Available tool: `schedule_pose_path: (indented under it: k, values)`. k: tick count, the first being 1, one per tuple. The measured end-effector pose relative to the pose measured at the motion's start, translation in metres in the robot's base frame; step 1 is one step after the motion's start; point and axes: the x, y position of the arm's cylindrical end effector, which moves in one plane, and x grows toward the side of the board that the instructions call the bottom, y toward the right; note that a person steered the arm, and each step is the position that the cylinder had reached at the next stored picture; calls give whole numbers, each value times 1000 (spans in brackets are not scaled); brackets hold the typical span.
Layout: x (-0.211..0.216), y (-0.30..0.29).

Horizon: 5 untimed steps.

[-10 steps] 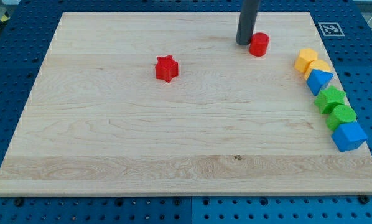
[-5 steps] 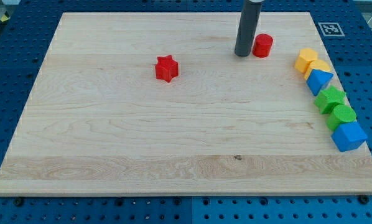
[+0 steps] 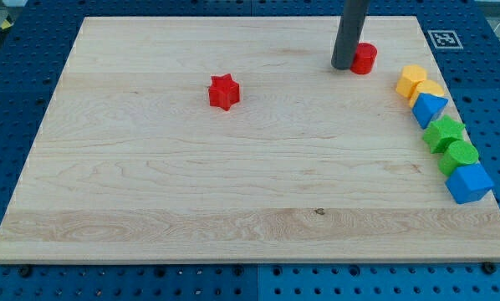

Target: Move the red circle closer to the yellow hexagon

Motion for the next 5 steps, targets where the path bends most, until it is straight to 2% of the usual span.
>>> schedule_pose_path:
  k: [1, 4, 5]
  values:
    - [-9, -12]
    - [-10, 56]
    - [-9, 56]
